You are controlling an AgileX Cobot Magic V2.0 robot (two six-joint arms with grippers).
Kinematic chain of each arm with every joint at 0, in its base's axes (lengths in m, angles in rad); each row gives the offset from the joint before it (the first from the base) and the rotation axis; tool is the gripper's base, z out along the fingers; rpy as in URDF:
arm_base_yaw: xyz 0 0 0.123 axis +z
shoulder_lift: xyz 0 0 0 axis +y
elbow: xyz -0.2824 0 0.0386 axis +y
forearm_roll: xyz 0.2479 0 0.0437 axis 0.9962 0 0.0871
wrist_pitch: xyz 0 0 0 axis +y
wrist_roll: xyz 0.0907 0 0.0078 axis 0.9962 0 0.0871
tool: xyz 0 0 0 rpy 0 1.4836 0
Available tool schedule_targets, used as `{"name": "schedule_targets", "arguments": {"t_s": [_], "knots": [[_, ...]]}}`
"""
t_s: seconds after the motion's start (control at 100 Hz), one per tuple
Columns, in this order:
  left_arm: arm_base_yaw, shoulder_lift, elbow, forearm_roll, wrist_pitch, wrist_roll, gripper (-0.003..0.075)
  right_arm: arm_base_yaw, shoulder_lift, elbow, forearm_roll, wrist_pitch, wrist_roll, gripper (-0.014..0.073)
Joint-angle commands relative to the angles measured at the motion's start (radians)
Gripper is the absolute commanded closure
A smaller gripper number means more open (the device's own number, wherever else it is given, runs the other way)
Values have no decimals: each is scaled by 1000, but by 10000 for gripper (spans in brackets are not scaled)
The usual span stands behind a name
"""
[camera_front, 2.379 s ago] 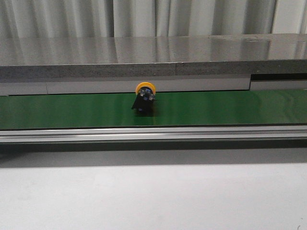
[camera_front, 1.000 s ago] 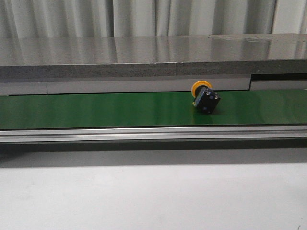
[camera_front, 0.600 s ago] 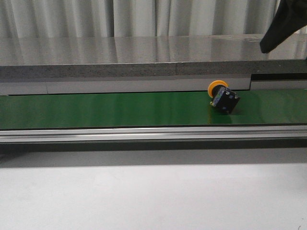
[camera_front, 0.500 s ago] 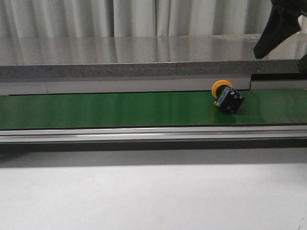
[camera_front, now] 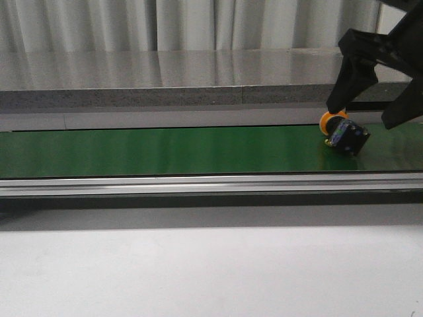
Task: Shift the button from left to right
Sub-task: 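Lower the right gripper onto the button at the belt's far end, then grasp the button with the right gripper and lift it over the green tray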
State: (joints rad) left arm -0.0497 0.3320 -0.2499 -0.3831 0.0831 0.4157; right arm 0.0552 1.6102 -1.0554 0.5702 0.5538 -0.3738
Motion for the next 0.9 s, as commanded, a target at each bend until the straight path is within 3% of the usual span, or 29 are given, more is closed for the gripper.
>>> {"name": "schedule_targets", "arguments": {"t_s": [0.0,0.12,0.43,0.68,0.89], "knots": [[-9,7,-27,-12,-83,-2,741,-1,-12,-33,29,-51,-15,-17],[-9,7,-27,-12,-83,-2,741,-1,23,-34,29,-54,-15,28],[-9,7,-27,-12,-83,-2,741,-1,50,-49,29,-33,-15,384],[-9,7,-27,-12,-83,-2,741,-9,10,-156,12,85,-15,411],[-9,7,-27,-12,-83,-2,741,-80,-51,-242,-122,114,-15,411]]}}
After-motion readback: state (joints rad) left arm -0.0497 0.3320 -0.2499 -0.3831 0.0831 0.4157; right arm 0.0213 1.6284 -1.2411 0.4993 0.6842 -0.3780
